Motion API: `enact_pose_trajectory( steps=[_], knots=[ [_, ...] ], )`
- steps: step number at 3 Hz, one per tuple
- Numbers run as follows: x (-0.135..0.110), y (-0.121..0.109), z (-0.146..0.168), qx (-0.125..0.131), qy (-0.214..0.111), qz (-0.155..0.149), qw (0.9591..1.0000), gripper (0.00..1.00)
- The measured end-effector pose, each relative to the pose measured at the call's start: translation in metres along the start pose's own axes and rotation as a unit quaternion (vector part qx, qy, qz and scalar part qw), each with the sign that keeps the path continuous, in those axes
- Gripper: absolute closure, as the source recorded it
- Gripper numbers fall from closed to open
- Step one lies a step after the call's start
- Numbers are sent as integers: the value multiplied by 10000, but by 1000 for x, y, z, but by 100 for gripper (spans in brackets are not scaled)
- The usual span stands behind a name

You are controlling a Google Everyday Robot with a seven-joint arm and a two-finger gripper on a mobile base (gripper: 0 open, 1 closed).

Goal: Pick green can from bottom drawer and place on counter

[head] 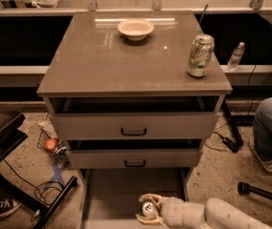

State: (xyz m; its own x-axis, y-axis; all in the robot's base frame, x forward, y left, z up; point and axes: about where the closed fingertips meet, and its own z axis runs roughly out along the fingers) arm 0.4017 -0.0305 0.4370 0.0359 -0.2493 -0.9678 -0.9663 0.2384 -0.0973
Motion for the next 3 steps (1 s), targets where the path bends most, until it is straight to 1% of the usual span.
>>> enact_pose_trajectory(
  steps=[1, 2, 3],
  knots=[
    [-87, 53, -61, 309, -74, 228, 9992, 100],
    [-87, 53, -61, 309, -74, 228, 9992, 100],
    [-107, 44, -58, 363, -83, 197, 9991, 100]
  ],
)
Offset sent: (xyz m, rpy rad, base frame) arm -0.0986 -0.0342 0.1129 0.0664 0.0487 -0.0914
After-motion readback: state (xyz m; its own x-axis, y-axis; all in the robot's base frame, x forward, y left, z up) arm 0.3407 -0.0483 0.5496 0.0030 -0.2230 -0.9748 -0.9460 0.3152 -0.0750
